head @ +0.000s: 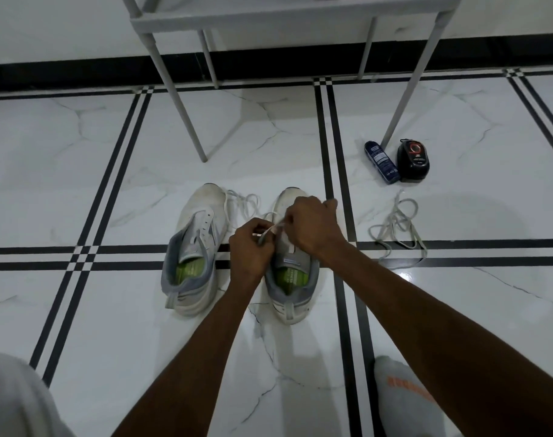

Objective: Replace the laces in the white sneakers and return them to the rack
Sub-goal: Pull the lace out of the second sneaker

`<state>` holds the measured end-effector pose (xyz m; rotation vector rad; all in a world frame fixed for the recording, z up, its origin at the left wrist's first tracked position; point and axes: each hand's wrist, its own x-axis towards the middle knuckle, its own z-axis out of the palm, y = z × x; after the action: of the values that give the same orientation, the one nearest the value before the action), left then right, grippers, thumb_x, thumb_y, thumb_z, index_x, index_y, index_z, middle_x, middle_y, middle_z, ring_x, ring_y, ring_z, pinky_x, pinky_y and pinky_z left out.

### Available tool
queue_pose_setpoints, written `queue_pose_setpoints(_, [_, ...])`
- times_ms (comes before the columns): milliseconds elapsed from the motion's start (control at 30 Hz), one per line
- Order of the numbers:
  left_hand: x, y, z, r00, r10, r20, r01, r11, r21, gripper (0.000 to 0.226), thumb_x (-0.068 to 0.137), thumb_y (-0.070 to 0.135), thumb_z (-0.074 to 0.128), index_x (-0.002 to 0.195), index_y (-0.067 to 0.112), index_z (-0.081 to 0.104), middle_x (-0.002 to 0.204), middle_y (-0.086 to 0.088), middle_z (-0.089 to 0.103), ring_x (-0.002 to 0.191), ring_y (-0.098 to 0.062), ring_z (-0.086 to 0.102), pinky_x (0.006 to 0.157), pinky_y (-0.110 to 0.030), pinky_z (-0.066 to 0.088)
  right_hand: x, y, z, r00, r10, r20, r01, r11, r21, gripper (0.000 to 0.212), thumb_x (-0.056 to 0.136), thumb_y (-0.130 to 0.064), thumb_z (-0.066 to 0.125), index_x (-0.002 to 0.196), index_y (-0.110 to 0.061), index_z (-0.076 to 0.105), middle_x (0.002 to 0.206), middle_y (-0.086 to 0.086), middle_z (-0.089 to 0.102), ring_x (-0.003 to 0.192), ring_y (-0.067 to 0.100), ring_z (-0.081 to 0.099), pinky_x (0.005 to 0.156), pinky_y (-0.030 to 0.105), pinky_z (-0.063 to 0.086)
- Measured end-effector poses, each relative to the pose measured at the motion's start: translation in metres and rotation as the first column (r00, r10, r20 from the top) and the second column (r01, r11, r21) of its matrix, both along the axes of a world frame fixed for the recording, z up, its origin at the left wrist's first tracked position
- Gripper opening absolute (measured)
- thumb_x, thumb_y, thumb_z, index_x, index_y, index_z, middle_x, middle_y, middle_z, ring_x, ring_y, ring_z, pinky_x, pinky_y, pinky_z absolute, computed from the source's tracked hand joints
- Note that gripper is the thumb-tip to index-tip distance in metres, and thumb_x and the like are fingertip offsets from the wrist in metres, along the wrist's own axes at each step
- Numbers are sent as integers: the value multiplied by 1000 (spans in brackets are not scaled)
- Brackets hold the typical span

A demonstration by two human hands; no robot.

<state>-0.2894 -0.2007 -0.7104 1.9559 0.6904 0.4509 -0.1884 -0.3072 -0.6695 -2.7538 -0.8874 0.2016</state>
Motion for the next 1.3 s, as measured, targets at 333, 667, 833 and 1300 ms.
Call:
queue_pose_setpoints(333, [0,-2,-2,999,36,-29,-36,999,15,5,86,15,74,82,13,73,77,7,71,74,-2,64,66,-13,45,8,-15,-14,960,37,-277,71,927,369,16,81,-23,78,93,-13,79,102,7,71,98,22,64,89,38,51])
queue_pose_setpoints(667, [-5,2,-5,997,55,-46,-53,998,26,3,87,11,71,84,12,72,78,5,71,72,-6,65,63,-11,44,29,-25,2,907,-366,-207,418,832,365,21,90,-13,57,98,2,70,97,12,69,90,25,66,75,29,49])
queue_pose_setpoints(833, [-7,3,-2,995,93,-45,-92,996,21,5,86,12,72,81,11,71,76,4,70,73,-5,64,64,-8,42,60,-50,31,816,-478,-325,574,607,550,28,87,-6,70,115,-3,71,110,8,70,100,19,67,80,10,46])
queue_pose_setpoints(1300, [-4,2,-1,993,94,-79,-94,996,-3,3,84,11,72,81,12,73,74,9,70,72,-1,65,64,-7,45,70,-46,-10,822,-532,-204,565,712,417,15,84,-4,56,92,5,64,95,21,63,89,36,62,70,32,44])
